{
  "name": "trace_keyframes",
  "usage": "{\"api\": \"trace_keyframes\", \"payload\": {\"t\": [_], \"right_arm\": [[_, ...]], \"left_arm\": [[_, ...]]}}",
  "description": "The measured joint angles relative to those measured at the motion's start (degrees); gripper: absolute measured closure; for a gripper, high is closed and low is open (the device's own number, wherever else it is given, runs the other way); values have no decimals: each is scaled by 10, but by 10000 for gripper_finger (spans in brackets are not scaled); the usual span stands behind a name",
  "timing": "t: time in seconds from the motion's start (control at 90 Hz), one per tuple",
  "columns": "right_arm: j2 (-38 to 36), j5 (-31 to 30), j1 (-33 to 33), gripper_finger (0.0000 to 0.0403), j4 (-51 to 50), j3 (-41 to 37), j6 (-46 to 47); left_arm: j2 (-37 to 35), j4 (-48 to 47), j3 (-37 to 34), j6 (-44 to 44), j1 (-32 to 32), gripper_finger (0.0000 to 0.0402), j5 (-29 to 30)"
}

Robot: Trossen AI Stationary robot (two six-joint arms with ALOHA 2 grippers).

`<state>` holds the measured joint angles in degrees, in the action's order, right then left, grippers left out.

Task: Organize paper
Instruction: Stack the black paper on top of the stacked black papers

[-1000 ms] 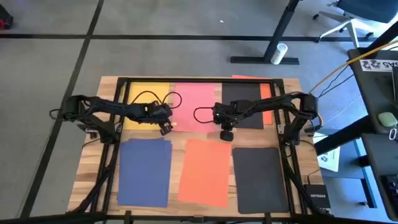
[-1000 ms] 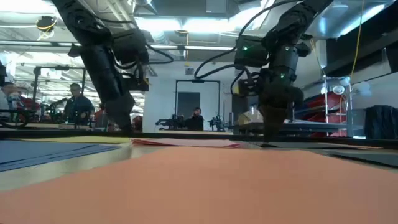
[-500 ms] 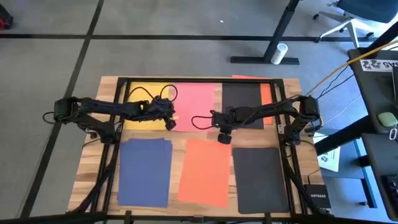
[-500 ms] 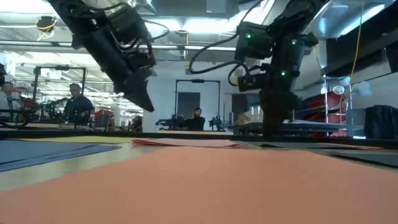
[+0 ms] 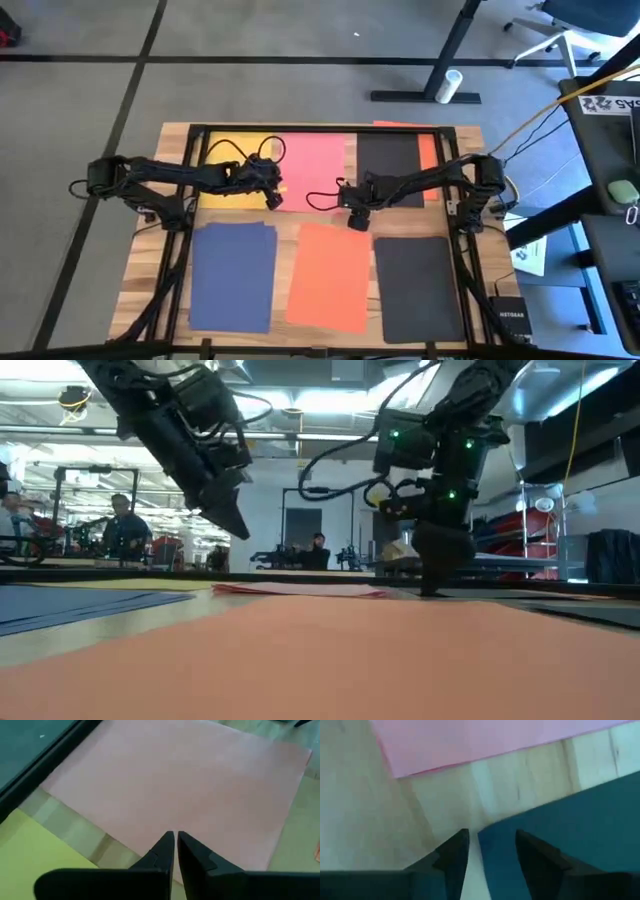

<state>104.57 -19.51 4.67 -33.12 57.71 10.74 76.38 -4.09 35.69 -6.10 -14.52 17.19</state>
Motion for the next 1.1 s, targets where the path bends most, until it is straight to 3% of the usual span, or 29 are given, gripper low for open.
{"api": "trace_keyframes", "payload": {"t": [0.111, 0.267, 0.467, 0.733, 1.1], "right_arm": [[6, -15, 4, 287, -6, 0, 12], [4, -46, 8, 388, -26, -2, 12], [-6, -27, -12, 401, -169, 54, 27], [-63, 91, -55, 402, -315, 135, 77], [-154, 333, -147, 403, -437, 171, 285]], "left_arm": [[0, -2, -11, 6, 3, 393, 0], [0, -6, -17, 6, 3, 393, 0], [0, -5, -17, 12, 3, 393, 0], [0, -11, -18, 17, 3, 393, 0], [0, -14, -18, 16, 3, 393, 0]]}}
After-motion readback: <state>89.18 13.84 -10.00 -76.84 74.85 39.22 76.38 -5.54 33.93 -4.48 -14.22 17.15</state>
